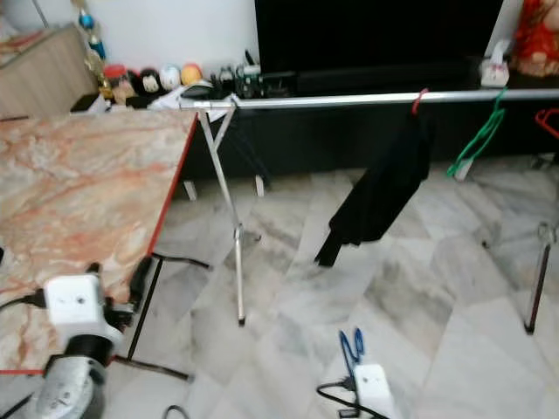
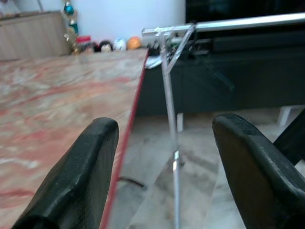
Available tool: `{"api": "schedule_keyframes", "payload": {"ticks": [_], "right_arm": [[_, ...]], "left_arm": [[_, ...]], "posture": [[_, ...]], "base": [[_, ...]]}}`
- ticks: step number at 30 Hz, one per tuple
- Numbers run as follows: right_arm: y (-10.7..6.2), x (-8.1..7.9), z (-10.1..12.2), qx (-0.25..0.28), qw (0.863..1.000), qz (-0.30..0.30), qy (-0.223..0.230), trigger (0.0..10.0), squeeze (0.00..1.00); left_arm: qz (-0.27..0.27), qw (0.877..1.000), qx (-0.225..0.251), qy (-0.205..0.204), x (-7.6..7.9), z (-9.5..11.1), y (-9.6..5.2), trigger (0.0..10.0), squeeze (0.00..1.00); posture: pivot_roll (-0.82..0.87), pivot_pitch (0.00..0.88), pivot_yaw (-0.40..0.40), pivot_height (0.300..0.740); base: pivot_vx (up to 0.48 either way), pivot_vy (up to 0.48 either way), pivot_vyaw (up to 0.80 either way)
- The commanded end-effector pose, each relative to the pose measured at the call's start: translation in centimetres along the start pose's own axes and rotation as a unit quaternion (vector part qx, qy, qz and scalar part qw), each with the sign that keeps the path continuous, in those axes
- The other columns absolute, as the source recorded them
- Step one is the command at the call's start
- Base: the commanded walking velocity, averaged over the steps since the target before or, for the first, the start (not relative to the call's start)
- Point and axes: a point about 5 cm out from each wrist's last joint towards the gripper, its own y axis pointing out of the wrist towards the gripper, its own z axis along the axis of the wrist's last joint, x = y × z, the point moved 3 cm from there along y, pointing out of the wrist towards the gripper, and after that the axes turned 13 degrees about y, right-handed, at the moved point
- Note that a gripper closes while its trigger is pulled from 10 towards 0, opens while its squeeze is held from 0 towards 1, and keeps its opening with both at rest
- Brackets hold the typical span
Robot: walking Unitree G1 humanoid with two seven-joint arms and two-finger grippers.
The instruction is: Hang hanger
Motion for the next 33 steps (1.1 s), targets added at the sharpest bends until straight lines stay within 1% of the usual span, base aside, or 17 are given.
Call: {"api": "schedule_keyframes", "payload": {"ticks": [1,6,8,11,13,14,17,20,21,22,24,27,28,29,30,31,33], "right_arm": [[0.1,-1.5,0.4,0.009,1.0,0.017,0.006,10.0,0.0],[0.1,-1.5,0.4,0.01,1.0,0.016,0.003,10.0,0.0],[0.1,-1.5,0.6,0.015,1.0,0.016,-0.001,10.0,0.0],[0.1,-1.5,0.6,0.015,1.0,0.016,-0.001,10.0,0.0],[0.1,-1.7,0.8,0.025,0.999,0.023,-0.016,10.0,0.0],[0.1,-2.1,1.7,0.048,0.995,0.042,-0.081,10.0,0.0],[0.0,-3.0,2.4,0.069,0.983,0.077,-0.15,10.0,0.0],[-0.1,-3.5,2.5,0.073,0.978,0.101,-0.169,10.0,0.0],[-0.1,-3.7,2.7,0.077,0.973,0.109,-0.188,10.0,0.0],[-0.1,-3.8,2.7,0.078,0.971,0.111,-0.196,10.0,0.0],[-0.3,-4.4,2.8,0.083,0.958,0.133,-0.239,10.0,0.0],[-0.3,-4.8,2.9,0.086,0.948,0.146,-0.271,10.0,0.0],[-0.4,-4.6,8.3,0.126,0.938,0.165,-0.278,10.0,0.0],[-0.9,-4.5,12.3,0.157,0.929,0.18,-0.284,10.0,0.0],[-1.5,-4.5,15.0,0.176,0.92,0.194,-0.293,10.0,0.0],[-2.0,-4.7,16.4,0.19,0.91,0.207,-0.305,10.0,0.0],[-2.6,-5.0,17.6,0.202,0.895,0.227,-0.327,10.0,0.0]], "left_arm": [[-0.014,0.999,-0.021,0.02,0.0,-0.9,0.0,10.0,0.0],[-0.031,0.999,-0.036,0.011,0.5,-1.5,-0.1,10.0,0.0],[-0.065,0.996,-0.05,0.022,1.0,-2.4,-0.1,10.0,0.0],[-0.066,0.996,-0.05,0.022,1.0,-2.4,-0.1,10.0,0.0],[-0.116,0.99,-0.062,0.05,1.7,-3.2,-0.2,10.0,0.0],[-0.173,0.979,-0.069,0.079,2.3,-4.0,0.0,10.0,0.0],[-0.205,0.972,-0.066,0.096,2.6,-4.2,0.8,10.0,0.0],[-0.224,0.967,-0.058,0.107,2.8,-4.2,1.4,10.0,0.0],[-0.23,0.965,-0.056,0.11,2.9,-4.2,1.7,10.0,0.0],[-0.232,0.965,-0.055,0.111,2.9,-4.1,1.8,10.0,0.0],[-0.258,0.958,-0.044,0.117,3.3,-3.8,2.4,10.0,0.0],[-0.29,0.949,-0.03,0.119,3.8,-3.3,2.9,10.0,0.0],[-0.307,0.944,-0.025,0.121,4.1,-3.1,3.0,10.0,0.0],[-0.318,0.94,-0.022,0.123,4.2,-3.0,3.1,10.0,0.0],[-0.329,0.936,-0.019,0.126,4.4,-2.9,3.1,10.0,0.0],[-0.343,0.931,-0.015,0.127,4.6,-2.7,3.1,10.0,0.0],[-0.37,0.92,-0.008,0.13,4.9,-2.5,3.1,10.0,0.0]], "posture": [[-0.07,0.0,0.062,0.74],[-0.07,0.0,0.062,0.74],[-0.08,0.0,0.065,0.74],[-0.08,0.0,0.065,0.74],[-0.08,0.0,0.072,0.74],[-0.09,0.0,0.075,0.74],[-0.09,0.0,0.076,0.74],[-0.09,0.0,0.076,0.74],[-0.1,0.0,0.076,0.74],[-0.1,0.0,0.076,0.74],[-0.1,0.0,0.079,0.74],[-0.11,0.0,0.083,0.74],[-0.11,0.0,0.083,0.74],[-0.11,0.0,0.086,0.74],[-0.11,0.0,0.088,0.74],[-0.11,0.0,0.089,0.74],[-0.11,0.0,0.091,0.74]], "base": [[0.0,-0.274,0.0],[0.0,0.0,0.0],[0.0,0.0,0.0],[0.0,0.0,0.0],[0.0,0.0,0.0],[0.0,0.0,0.0],[0.0,0.0,0.0],[0.0,0.0,0.0],[0.0,0.0,0.0],[0.0,0.0,0.0],[0.0,0.0,0.0],[0.0,0.0,0.0],[0.0,0.0,0.0],[0.0,0.0,0.0],[0.0,0.0,0.0],[0.0,0.0,0.0],[0.0,0.0,0.0]]}}
